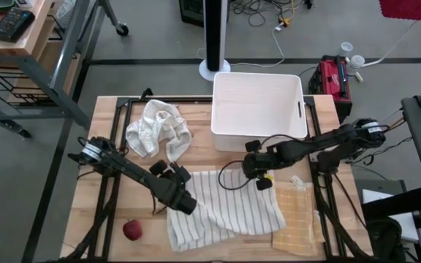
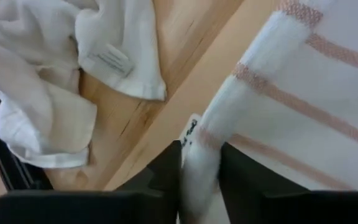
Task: Fold towel
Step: Fold the white striped towel
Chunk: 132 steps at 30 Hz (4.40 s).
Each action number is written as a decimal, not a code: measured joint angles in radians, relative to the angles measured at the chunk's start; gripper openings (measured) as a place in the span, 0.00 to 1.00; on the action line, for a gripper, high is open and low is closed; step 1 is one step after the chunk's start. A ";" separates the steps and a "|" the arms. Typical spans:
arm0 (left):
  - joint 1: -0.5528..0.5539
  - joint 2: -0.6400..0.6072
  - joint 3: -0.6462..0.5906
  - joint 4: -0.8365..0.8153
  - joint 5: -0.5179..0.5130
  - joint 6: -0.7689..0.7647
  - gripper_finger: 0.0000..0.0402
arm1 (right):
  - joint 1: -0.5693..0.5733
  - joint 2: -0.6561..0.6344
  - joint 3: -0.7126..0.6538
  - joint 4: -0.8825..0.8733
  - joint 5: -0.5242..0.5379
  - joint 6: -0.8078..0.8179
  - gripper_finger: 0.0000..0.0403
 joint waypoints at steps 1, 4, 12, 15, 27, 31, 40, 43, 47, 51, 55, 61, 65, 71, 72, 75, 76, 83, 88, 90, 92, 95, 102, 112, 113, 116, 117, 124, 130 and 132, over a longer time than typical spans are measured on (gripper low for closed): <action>0.000 -0.004 0.000 -0.001 0.014 0.000 0.26 | -0.009 -0.003 0.000 0.000 -0.002 -0.002 0.19; -0.006 -0.026 0.010 -0.003 0.066 0.001 0.30 | -0.029 -0.020 0.000 -0.014 -0.004 -0.006 0.29; -0.108 -0.169 0.013 0.088 0.175 -0.044 0.29 | -0.025 -0.205 0.000 -0.130 -0.041 0.021 0.42; -0.191 -0.213 0.013 0.274 0.182 -0.063 0.26 | -0.009 -0.306 -0.010 -0.155 -0.149 0.094 0.42; -0.431 -0.077 0.002 0.604 0.186 -0.617 0.21 | 0.213 -0.506 -0.097 -0.129 -0.192 0.346 0.39; -0.445 -0.003 0.009 0.665 0.184 -0.640 0.27 | 0.288 -0.495 -0.099 -0.123 -0.173 0.398 0.39; -0.444 0.116 0.010 0.672 0.182 -0.683 0.40 | 0.388 -0.415 -0.099 -0.111 -0.170 0.485 0.38; -0.443 0.145 0.010 0.697 0.165 -0.683 0.40 | 0.410 -0.382 -0.099 -0.090 -0.166 0.490 0.38; -0.442 0.162 0.010 0.742 0.076 -0.679 0.32 | 0.432 -0.338 -0.099 -0.075 -0.135 0.497 0.37; -0.458 0.161 0.034 0.732 -0.034 -0.667 0.08 | 0.473 -0.313 -0.103 -0.081 -0.120 0.516 0.34; -0.498 0.142 0.098 0.636 -0.182 -0.693 0.03 | 0.534 -0.305 -0.122 -0.111 -0.120 0.570 0.30; -0.543 0.136 0.276 0.253 -0.245 -0.875 0.00 | 0.592 -0.286 -0.198 -0.097 -0.121 0.726 0.26; -0.552 0.135 0.369 0.065 -0.163 -0.924 0.00 | 0.607 -0.265 -0.248 -0.051 -0.130 0.907 0.27; -0.551 0.133 0.409 0.015 -0.080 -0.924 0.00 | 0.625 -0.268 -0.362 0.299 -0.203 1.077 0.36; -0.551 0.133 0.405 0.016 -0.077 -0.929 0.00 | 0.627 -0.268 -0.383 0.377 -0.207 1.105 0.38; -0.552 0.133 0.387 0.017 -0.076 -0.957 0.00 | 0.639 -0.260 -0.442 0.546 -0.210 1.203 0.43; -0.552 0.134 0.381 0.018 -0.075 -0.962 0.00 | 0.642 -0.251 -0.457 0.571 -0.211 1.242 0.45; -0.553 0.134 0.359 0.026 -0.070 -0.969 0.00 | 0.661 -0.170 -0.490 0.657 -0.204 1.392 0.53; -0.554 0.134 0.338 0.054 -0.070 -0.969 0.00 | 0.661 -0.070 -0.489 0.781 -0.203 1.426 0.56; -0.555 0.134 0.329 0.070 -0.071 -0.969 0.00 | 0.661 -0.026 -0.490 0.842 -0.203 1.431 0.56; -0.556 0.135 0.320 0.094 -0.070 -0.964 0.00 | 0.661 0.005 -0.490 0.906 -0.203 1.432 0.55; -0.557 0.136 0.316 0.127 -0.071 -0.942 0.00 | 0.661 0.044 -0.489 0.987 -0.200 1.430 0.54; -0.556 0.135 0.315 0.135 -0.109 -0.915 0.00 | 0.660 0.074 -0.489 1.029 -0.138 1.366 0.38; -0.570 0.136 0.315 0.109 -0.125 -0.921 0.00 | 0.664 -0.033 -0.462 0.999 -0.126 1.231 0.01; -0.574 0.135 0.315 0.094 -0.127 -0.928 0.00 | 0.665 -0.061 -0.462 0.979 -0.128 1.232 0.01; -0.586 0.135 0.316 0.055 -0.164 -0.948 0.00 | 0.665 -0.156 -0.462 0.900 -0.120 1.230 0.00; -0.589 0.135 0.316 0.041 -0.189 -0.954 0.00 | 0.665 -0.190 -0.462 0.867 -0.112 1.228 0.00; -0.593 0.128 0.333 -0.097 -0.251 -0.992 0.00 | 0.664 -0.442 -0.395 0.546 0.004 1.157 0.00; -0.603 0.122 0.447 -0.255 -0.447 -0.995 0.00 | 0.665 -0.569 -0.250 0.229 0.111 1.069 0.00; -0.599 0.111 0.467 -0.248 -0.462 -0.930 0.00 | 0.664 -0.583 -0.202 0.148 0.143 1.030 0.00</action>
